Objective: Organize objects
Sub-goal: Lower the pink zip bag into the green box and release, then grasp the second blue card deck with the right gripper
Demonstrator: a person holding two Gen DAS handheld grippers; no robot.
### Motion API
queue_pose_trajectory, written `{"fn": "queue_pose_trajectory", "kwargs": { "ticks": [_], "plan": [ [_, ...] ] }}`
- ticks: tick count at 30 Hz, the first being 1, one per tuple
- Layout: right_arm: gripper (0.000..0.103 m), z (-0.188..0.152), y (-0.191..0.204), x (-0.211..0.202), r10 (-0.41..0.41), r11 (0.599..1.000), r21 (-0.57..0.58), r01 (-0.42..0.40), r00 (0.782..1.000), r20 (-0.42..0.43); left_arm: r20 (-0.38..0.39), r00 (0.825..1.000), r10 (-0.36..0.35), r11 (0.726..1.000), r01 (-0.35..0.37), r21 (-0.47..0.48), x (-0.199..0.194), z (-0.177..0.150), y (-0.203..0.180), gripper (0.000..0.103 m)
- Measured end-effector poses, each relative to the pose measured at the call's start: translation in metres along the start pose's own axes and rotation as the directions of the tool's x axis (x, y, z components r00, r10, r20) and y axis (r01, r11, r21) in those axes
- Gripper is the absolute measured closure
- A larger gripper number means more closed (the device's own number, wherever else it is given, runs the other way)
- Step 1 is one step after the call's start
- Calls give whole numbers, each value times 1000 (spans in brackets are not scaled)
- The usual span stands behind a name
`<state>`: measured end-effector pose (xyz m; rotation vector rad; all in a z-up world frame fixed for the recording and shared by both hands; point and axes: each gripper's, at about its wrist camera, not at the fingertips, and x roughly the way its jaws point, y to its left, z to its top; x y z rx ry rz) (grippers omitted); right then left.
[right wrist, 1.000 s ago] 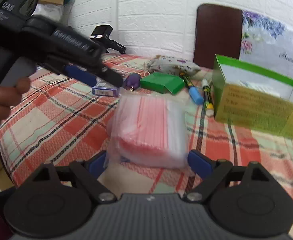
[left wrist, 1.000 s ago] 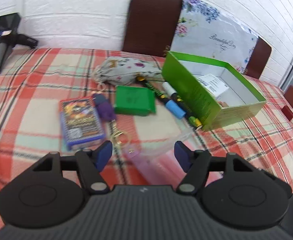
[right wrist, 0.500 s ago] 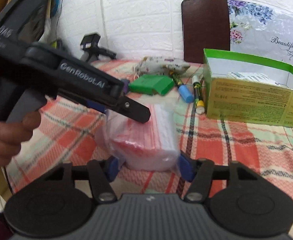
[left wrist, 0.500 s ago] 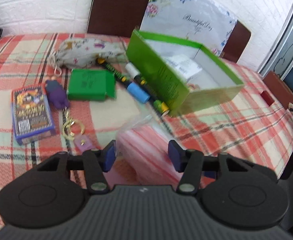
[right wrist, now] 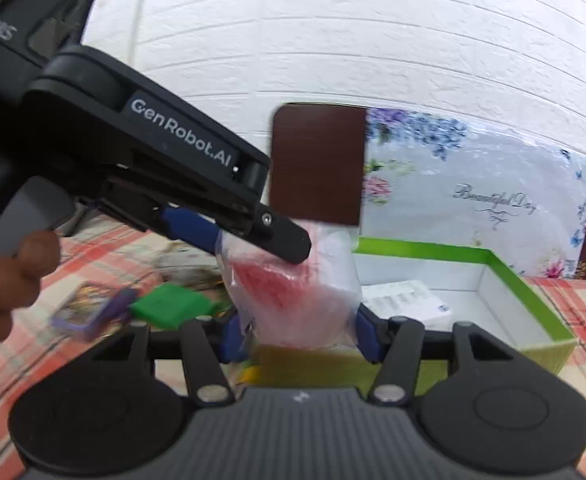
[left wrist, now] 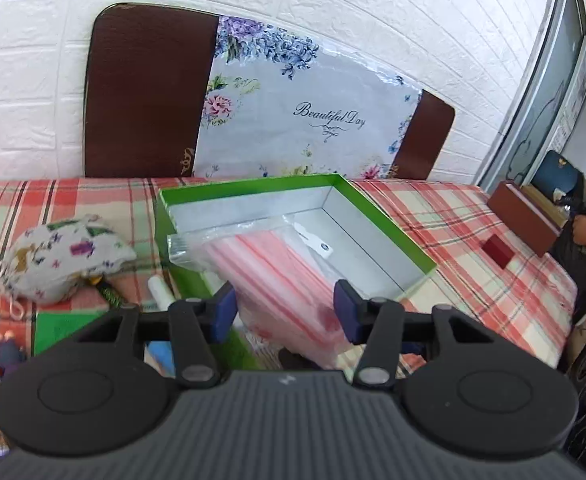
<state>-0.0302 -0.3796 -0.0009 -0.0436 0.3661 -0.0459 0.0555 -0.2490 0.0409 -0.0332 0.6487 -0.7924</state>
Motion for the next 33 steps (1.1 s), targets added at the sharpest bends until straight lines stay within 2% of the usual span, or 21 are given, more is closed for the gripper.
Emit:
{"fn": "queue_pose_trajectory", "kwargs": {
  "ticks": [1, 3, 5, 8, 11, 15, 18, 23, 30, 33],
  "plan": [
    [48, 0, -1, 12, -21, 1000, 0, 21, 1000, -13, 6, 999, 32, 999, -32, 14, 7, 1, -2, 48],
    [29, -5, 1, 43, -73, 997, -33, 71, 995, -67, 4, 992, 122, 992, -122, 29, 21, 1, -1, 48],
    [20, -8, -2, 49, -95, 995, -17, 94, 994, -54, -18, 986, 167, 986, -167, 8, 23, -3, 8, 48],
    [20, -10, 4, 38, -81, 997, -9, 80, 996, -30, -7, 987, 161, 987, -161, -8, 12, -13, 15, 48],
    [19, -16, 14, 19, -104, 994, -30, 105, 994, 18, 19, 985, 171, 985, -171, -9, -5, -23, 17, 48],
    [18, -24, 20, -14, -128, 991, 36, 126, 989, 73, 58, 984, 166, 986, -166, -20, -29, -40, 20, 46],
    [18, -30, 25, -33, -152, 987, 69, 146, 983, 101, 54, 984, 170, 985, -169, -31, -42, -55, 24, 45],
    [18, -40, 39, -52, -139, 988, 85, 132, 987, 84, 15, 977, 211, 977, -210, -39, -56, -78, 31, 43],
    [18, -38, 60, -65, -66, 997, 50, 61, 994, 87, 15, 962, 272, 962, -271, -21, -80, -99, 39, 43],
    [18, -40, 68, -64, -27, 998, 52, 25, 998, 50, 8, 955, 297, 955, -296, -27, -84, -105, 45, 43]
  ]
}}
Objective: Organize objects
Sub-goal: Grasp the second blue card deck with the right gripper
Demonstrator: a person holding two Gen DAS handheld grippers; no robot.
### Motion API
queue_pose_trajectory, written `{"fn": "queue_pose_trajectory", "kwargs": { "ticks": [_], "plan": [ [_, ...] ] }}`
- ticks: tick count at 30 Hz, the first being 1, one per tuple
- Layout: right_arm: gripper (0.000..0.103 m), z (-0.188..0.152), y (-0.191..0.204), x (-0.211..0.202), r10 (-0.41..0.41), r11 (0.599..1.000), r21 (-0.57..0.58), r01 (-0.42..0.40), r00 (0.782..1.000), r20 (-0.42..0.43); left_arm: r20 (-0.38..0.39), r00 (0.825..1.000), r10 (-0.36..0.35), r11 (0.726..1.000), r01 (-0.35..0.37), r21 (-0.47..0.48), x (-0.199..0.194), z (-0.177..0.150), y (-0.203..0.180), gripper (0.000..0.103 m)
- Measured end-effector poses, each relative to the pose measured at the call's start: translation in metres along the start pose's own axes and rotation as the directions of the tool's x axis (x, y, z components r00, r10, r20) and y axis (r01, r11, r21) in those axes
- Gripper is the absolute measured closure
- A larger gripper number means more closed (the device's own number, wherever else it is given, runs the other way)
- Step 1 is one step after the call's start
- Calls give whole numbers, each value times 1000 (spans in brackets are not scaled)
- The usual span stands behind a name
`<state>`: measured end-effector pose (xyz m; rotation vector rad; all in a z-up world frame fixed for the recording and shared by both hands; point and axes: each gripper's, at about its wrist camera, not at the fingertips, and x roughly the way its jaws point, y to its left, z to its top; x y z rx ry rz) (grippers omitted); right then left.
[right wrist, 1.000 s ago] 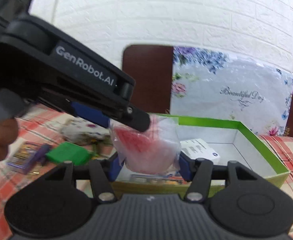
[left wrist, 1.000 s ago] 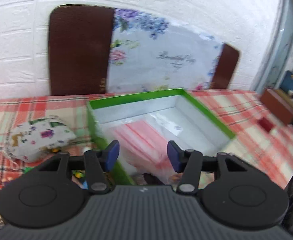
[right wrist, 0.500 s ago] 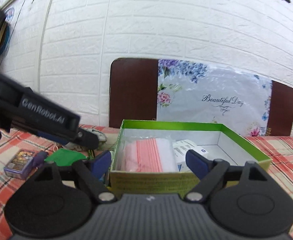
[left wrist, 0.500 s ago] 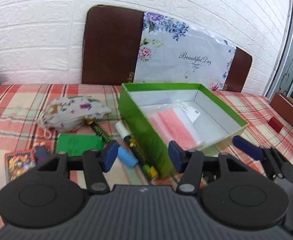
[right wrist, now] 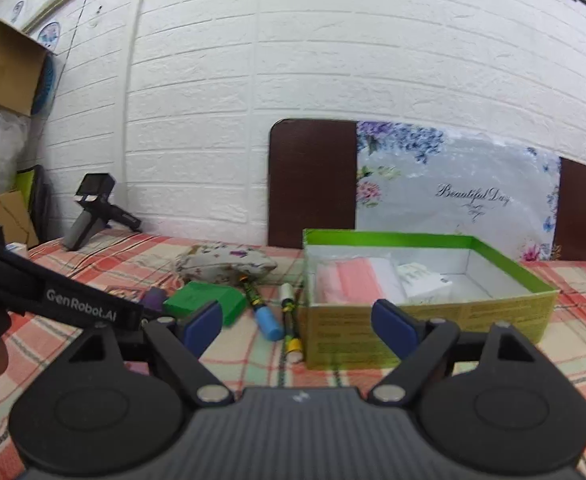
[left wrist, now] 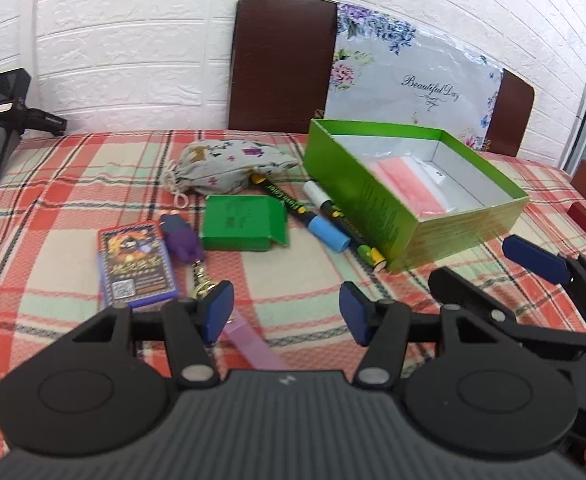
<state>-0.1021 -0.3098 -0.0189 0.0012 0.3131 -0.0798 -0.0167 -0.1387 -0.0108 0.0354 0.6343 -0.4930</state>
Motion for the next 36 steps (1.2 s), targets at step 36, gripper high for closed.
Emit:
{"fn": "queue_pose_trajectory", "kwargs": {
  "ticks": [36],
  "plan": [
    [36, 6, 146, 147, 340, 921, -61, -385, 869, -359, -108, 987, 123, 972, -142, -189, 43, 12, 130, 43]
  ]
}}
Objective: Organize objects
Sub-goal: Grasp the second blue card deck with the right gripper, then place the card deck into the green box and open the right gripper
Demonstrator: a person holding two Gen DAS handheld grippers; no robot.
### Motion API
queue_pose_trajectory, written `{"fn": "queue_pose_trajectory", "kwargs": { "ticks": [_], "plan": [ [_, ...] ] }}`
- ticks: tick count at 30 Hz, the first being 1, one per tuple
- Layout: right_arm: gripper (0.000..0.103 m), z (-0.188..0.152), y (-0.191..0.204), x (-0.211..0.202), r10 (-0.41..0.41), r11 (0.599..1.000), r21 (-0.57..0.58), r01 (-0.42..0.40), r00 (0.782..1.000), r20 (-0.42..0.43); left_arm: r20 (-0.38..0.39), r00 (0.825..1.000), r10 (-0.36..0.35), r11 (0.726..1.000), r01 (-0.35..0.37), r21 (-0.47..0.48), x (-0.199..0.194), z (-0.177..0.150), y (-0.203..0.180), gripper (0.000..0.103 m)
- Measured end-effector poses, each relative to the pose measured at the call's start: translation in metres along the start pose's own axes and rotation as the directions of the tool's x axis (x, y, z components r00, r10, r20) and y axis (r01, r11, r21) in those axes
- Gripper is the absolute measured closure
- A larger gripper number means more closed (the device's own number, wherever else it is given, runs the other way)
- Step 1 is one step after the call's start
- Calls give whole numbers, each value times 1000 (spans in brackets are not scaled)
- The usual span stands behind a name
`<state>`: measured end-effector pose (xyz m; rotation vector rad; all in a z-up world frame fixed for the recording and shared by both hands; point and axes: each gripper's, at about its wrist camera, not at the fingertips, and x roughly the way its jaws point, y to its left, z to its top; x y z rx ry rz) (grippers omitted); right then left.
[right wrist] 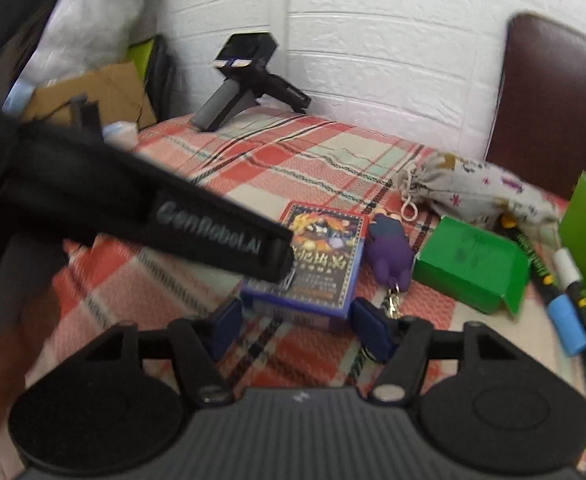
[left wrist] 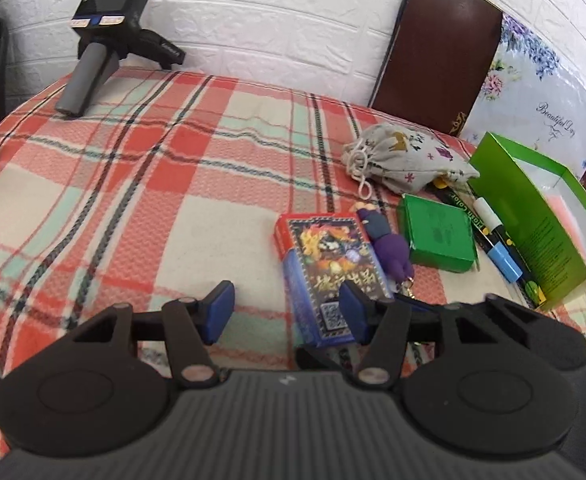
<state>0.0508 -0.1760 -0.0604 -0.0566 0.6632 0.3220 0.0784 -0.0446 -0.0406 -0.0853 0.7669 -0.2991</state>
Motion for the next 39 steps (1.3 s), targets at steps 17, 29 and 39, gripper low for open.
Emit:
{"fn": "queue_pose_trajectory", "kwargs": {
  "ticks": [17, 29, 39],
  "plan": [
    [38, -32, 12, -42, -14, 999, -38, 15, 999, 30, -4, 996, -89, 996, 89, -6, -34, -35, -21, 73],
    [38, -40, -16, -107, -157, 988, 30, 154, 968, 197, 63, 983, -175, 979, 167, 117, -59, -17, -89, 73],
    [38, -20, -92, -145, -383, 924, 129, 361, 868, 315, 119, 937, -327, 917, 285, 278, -44, 26, -186, 73]
  ]
}}
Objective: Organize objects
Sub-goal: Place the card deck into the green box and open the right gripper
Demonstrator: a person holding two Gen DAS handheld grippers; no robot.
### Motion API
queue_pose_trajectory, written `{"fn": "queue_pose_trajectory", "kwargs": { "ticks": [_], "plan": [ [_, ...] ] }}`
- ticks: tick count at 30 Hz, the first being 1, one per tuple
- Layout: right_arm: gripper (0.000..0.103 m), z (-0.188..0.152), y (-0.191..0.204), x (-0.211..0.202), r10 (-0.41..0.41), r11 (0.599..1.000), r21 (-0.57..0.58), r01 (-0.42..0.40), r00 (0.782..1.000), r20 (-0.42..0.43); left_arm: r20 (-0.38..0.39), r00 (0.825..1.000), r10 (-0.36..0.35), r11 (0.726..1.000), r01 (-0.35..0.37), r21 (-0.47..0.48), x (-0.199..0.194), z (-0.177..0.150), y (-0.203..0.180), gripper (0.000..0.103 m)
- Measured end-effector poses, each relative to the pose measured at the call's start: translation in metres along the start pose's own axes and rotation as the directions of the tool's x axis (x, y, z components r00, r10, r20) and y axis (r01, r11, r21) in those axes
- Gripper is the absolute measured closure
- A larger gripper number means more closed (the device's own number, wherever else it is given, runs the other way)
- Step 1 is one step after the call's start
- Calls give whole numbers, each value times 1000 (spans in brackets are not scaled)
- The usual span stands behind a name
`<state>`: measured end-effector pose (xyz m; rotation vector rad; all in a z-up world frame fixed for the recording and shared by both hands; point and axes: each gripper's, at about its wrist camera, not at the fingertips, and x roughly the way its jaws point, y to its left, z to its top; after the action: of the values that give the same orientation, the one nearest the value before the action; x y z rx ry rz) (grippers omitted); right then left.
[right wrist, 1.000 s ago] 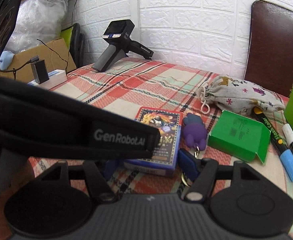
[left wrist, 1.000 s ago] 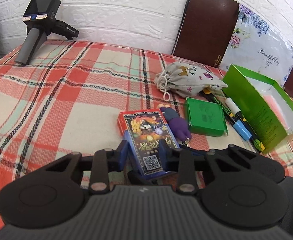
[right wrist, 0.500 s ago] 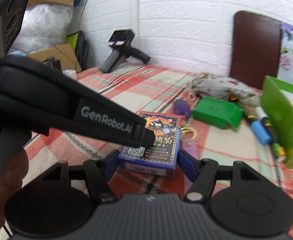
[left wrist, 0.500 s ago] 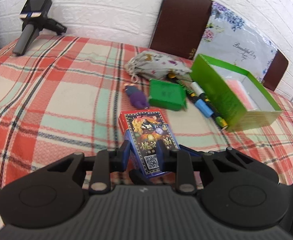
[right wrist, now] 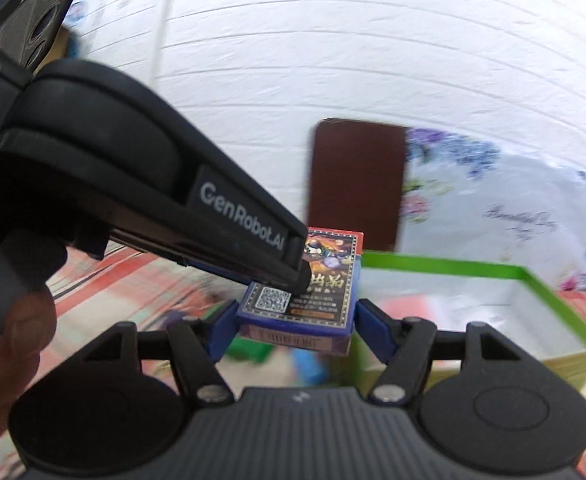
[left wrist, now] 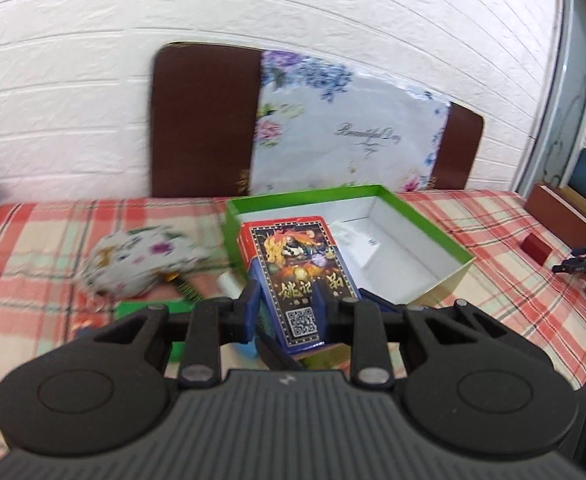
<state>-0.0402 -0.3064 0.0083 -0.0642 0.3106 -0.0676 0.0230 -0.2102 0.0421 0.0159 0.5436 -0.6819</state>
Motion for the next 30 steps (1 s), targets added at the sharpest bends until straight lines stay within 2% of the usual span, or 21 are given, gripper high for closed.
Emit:
{"fn": "queue_pose_trajectory", "kwargs": {
  "ticks": [5, 6, 7, 8, 9, 10, 12, 14, 17, 19, 20, 21, 22, 24, 26, 29, 30],
  "plan": [
    [39, 1, -36, 23, -90, 996, 24, 90, 996, -8, -23, 998, -63, 998, 63, 28, 40, 11, -18, 76],
    [41, 0, -40, 30, -113, 993, 18, 114, 994, -10, -29, 998, -55, 998, 56, 39, 49, 12, -23, 73],
    [38, -1, -45, 39, -143, 990, 1, 143, 990, -17, -32, 999, -30, 998, 32, 58, 57, 13, -27, 72],
    [24, -3, -48, 51, -169, 985, -24, 168, 984, -54, -35, 999, 10, 997, -7, 80, 65, 13, -30, 66],
    [21, -4, -51, 59, -179, 984, -30, 177, 980, -83, -44, 998, 50, 995, -46, 93, 72, 12, -30, 66],
    [23, -4, -55, 62, -174, 985, -11, 173, 981, -87, -61, 996, 67, 994, -62, 91, 75, 12, -28, 66],
    [25, -4, -57, 57, -167, 986, 14, 168, 984, -69, -77, 996, 39, 998, -35, 45, 68, 9, -16, 64],
    [25, -4, -57, 50, -143, 989, 23, 144, 988, -56, -64, 998, 29, 999, -28, 16, 55, 6, -7, 60],
    [27, -7, -53, 30, -119, 993, 14, 119, 992, -36, -38, 998, 50, 999, -51, -20, 38, 5, 5, 59],
    [38, -11, -48, 35, -130, 991, -45, 127, 990, -49, -45, 998, 54, 998, -56, -43, 31, 3, 15, 59],
    [49, -12, -50, 41, -147, 987, -70, 142, 986, -81, -54, 997, 60, 997, -62, -51, 28, 1, 18, 59],
    [51, -13, -55, 49, -142, 989, -57, 136, 983, -114, -64, 996, 66, 996, -69, -57, 27, -1, 21, 59],
    [51, -13, -59, 55, -144, 989, -34, 141, 981, -129, -74, 995, 69, 995, -74, -61, 25, -4, 24, 59],
    [53, -8, -62, 66, -188, 981, -65, 180, 972, -139, -87, 993, 82, 995, -87, -58, 24, -10, 27, 59],
    [53, -6, -63, 78, -190, 981, -54, 184, 969, -157, -106, 989, 106, 992, -112, -49, 23, -18, 30, 59],
    [45, -7, -68, 91, -229, 973, -79, 217, 955, -187, -145, 980, 138, 988, -147, -56, 22, -28, 37, 59],
    [45, -6, -71, 91, -227, 974, -59, 220, 953, -199, -155, 976, 151, 985, -161, -57, 21, -31, 40, 59]
  ]
}}
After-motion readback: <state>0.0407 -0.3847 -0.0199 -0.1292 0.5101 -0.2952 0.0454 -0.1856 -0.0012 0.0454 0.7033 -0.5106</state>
